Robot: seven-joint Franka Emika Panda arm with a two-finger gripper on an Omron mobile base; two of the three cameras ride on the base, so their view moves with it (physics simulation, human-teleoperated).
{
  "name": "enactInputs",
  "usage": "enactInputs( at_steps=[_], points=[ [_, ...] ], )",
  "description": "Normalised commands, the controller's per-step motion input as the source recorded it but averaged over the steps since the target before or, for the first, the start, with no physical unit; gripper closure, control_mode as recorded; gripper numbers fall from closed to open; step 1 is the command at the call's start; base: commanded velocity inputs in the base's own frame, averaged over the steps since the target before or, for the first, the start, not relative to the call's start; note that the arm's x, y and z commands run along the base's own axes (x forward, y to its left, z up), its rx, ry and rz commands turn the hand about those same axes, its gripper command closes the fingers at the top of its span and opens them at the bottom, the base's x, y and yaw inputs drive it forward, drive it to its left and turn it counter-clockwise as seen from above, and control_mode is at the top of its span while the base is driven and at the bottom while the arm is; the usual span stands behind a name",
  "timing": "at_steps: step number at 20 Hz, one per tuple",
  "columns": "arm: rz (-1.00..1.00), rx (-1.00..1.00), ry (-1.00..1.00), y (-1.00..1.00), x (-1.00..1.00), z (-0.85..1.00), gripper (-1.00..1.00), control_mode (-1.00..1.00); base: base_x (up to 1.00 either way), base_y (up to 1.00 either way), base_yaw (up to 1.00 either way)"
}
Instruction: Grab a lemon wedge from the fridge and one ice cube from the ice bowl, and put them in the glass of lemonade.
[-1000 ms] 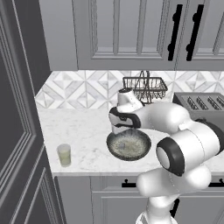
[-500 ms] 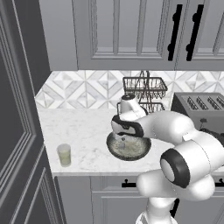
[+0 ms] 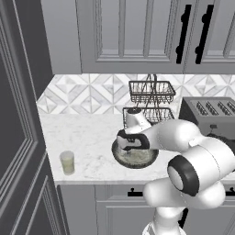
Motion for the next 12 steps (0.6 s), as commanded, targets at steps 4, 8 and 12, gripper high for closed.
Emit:
enactInputs(
  at_steps=[4, 8, 12],
  points=[
    [0.05, 0.02, 0.0, 0.0, -0.01, -0.49, -1.0, -1.0, 0.0, 0.0, 0.0],
    [0.03, 0.0, 0.0, 0.0, -0.19, -0.07, -1.0, -1.0, 0.0, 0.0, 0.0],
    [0.02, 0.0, 0.0, 0.0, -0.27, 0.0, -1.0, -1.0, 0.0, 0.0, 0.0]
  ],
)
